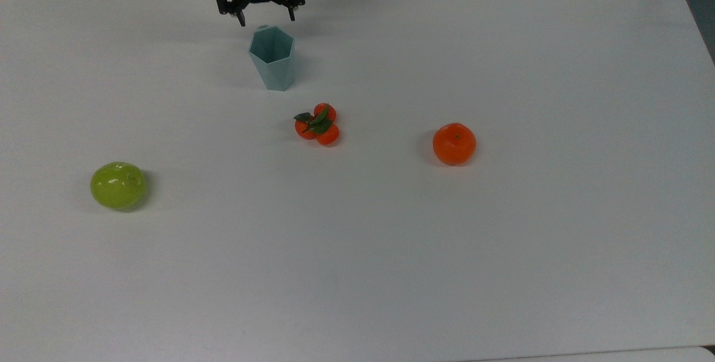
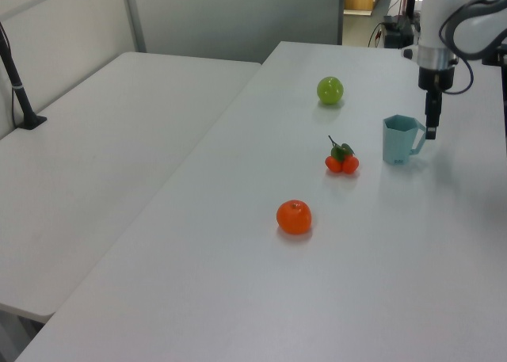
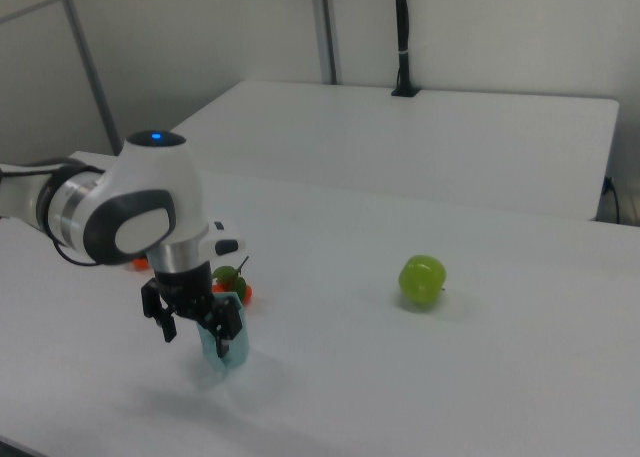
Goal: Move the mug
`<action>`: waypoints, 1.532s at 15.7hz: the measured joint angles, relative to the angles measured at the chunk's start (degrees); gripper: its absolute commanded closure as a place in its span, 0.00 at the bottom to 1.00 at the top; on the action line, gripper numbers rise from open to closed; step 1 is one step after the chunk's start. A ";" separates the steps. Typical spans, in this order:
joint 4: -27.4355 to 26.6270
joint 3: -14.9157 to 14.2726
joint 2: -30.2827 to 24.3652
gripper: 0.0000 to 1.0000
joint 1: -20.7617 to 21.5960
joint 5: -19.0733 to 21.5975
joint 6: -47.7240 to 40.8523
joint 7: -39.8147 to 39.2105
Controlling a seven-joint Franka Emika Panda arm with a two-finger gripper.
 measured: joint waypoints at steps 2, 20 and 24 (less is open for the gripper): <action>4.03 0.29 -0.73 0.00 0.11 0.00 -5.26 0.81; 39.45 13.81 1.10 0.00 -0.11 2.03 -34.75 22.80; 40.21 15.51 3.09 0.00 -1.01 2.03 -30.91 23.88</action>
